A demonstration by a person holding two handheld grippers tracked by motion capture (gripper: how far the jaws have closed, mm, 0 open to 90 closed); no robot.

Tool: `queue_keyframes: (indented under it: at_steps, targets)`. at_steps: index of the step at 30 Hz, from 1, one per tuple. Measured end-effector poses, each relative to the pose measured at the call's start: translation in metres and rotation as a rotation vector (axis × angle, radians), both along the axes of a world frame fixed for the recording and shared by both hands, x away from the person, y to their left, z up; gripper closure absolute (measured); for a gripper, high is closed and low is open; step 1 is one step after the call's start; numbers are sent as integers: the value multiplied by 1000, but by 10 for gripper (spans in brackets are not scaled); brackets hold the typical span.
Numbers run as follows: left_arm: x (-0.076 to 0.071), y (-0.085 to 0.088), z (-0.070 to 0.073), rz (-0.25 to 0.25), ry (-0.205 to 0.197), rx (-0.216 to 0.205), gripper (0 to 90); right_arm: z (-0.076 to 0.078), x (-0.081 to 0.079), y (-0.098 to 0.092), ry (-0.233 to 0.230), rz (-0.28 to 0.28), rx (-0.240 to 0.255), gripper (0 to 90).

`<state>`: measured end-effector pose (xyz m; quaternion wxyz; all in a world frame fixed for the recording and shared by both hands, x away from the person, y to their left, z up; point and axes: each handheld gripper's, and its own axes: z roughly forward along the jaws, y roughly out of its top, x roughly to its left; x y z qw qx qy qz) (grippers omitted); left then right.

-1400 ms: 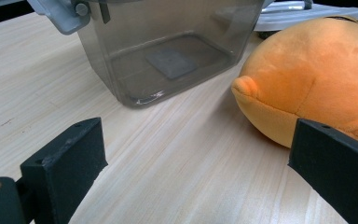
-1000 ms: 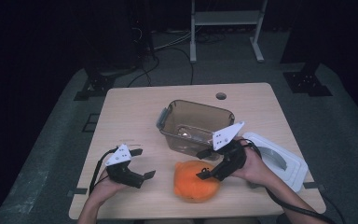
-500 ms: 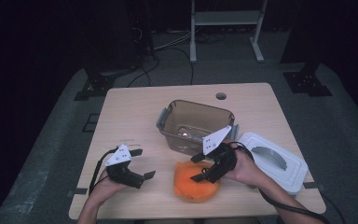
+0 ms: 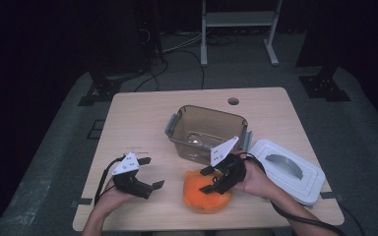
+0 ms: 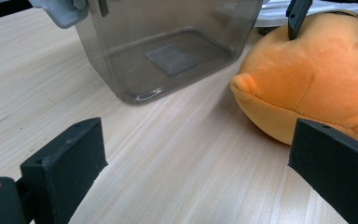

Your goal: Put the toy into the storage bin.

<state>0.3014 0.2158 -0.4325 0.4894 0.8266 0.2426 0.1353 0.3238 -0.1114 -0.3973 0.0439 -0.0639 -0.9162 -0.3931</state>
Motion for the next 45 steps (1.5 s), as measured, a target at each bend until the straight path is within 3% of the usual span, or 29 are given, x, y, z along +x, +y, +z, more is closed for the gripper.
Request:
queue_keyframes:
  at_steps: [13, 29, 45]
  targets:
    - [1, 1, -1, 4, 5, -4, 30, -12, -4, 7, 39, -10, -40, 538]
    - [2, 3, -3, 8, 9, -4, 30, -3, -8, 11, 59, 7, -59, 710]
    - [3, 7, -3, 22, 8, -18, 29, 13, -2, 14, 109, 17, -22, 732]
